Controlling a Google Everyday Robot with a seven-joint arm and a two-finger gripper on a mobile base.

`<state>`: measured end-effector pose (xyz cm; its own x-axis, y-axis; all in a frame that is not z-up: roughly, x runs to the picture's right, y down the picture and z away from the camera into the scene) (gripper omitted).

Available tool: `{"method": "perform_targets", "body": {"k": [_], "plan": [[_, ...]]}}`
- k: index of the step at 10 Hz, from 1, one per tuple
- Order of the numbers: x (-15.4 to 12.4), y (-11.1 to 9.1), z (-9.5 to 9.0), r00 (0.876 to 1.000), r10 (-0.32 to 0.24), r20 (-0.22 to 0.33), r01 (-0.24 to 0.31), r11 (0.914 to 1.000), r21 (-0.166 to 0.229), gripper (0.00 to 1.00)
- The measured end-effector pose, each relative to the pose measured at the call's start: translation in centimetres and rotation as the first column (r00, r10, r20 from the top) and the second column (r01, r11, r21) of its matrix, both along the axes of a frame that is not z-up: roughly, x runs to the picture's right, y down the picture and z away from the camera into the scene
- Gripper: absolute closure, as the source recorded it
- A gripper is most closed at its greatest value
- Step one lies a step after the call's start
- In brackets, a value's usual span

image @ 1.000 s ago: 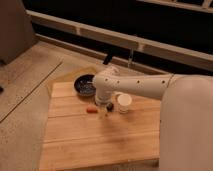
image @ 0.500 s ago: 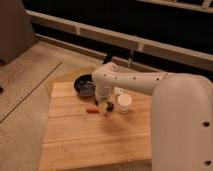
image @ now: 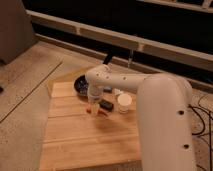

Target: Drag the pepper across the table

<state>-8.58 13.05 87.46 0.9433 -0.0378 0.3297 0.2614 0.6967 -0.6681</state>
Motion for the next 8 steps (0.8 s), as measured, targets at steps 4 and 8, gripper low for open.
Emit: {"method": "perform_targets", "body": {"k": [4,8], "plan": [[1.6,2.4,1.6,0.999,-0.01,-0.04,0.006,0.9957,-0.092,0.35],[1.9,2.5,3.3,0.998,-0.021,-0.055,0.013,0.9913,-0.131,0.36]]}}
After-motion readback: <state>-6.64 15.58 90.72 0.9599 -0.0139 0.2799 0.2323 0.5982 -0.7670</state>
